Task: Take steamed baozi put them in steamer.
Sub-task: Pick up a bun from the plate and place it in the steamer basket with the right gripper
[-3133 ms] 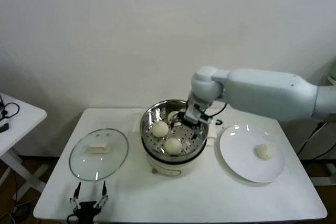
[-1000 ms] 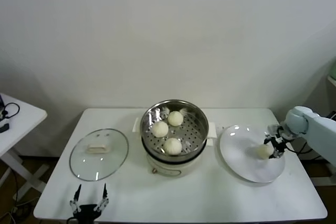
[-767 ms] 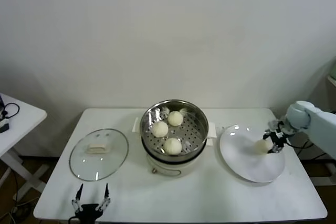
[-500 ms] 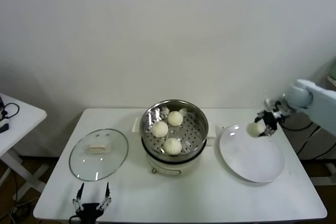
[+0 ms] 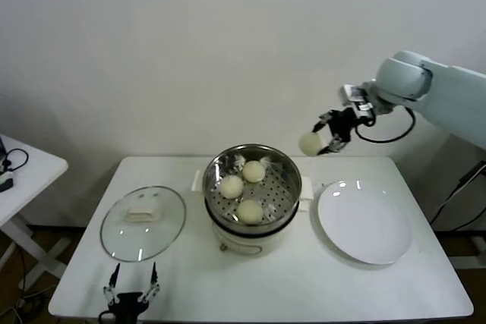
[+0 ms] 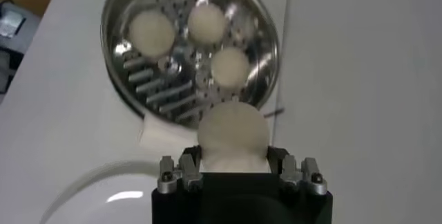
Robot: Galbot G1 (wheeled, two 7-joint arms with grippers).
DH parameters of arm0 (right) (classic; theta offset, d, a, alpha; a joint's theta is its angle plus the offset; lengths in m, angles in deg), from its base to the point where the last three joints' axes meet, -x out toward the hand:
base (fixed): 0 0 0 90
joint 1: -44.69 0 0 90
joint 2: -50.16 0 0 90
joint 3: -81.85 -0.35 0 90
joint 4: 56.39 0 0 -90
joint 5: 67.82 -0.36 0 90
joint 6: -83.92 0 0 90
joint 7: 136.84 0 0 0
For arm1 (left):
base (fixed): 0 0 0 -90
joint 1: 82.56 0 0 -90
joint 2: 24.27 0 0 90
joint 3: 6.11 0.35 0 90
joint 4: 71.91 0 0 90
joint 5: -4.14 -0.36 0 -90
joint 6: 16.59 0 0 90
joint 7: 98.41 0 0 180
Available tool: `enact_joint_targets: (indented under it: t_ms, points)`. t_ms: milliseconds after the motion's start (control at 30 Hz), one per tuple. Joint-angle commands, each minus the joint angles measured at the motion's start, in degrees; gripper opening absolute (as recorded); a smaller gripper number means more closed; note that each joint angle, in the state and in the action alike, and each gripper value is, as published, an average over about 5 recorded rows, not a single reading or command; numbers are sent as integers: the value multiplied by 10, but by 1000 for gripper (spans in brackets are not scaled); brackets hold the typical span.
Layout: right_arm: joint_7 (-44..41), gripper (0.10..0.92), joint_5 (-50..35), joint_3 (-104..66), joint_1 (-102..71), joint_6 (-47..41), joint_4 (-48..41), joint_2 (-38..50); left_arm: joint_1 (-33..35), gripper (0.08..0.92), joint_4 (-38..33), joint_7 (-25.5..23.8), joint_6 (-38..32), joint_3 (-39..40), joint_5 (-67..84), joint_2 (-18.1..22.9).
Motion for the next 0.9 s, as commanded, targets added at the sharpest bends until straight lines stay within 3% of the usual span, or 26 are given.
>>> enact_joint_targets:
  t_ms: [33,333,900]
  points:
    - [58,636,-24,-59,-52,-69,62,-84,-1,823,1,0,1,-1,1,7]
    - [70,639,50,-65,-146,-73,42,-84,0,823,3,-1,2,-3,0,8]
    - [67,641,100,-61,-192,-58,37,-56,-2,823,11,0,1,-4,-3,9]
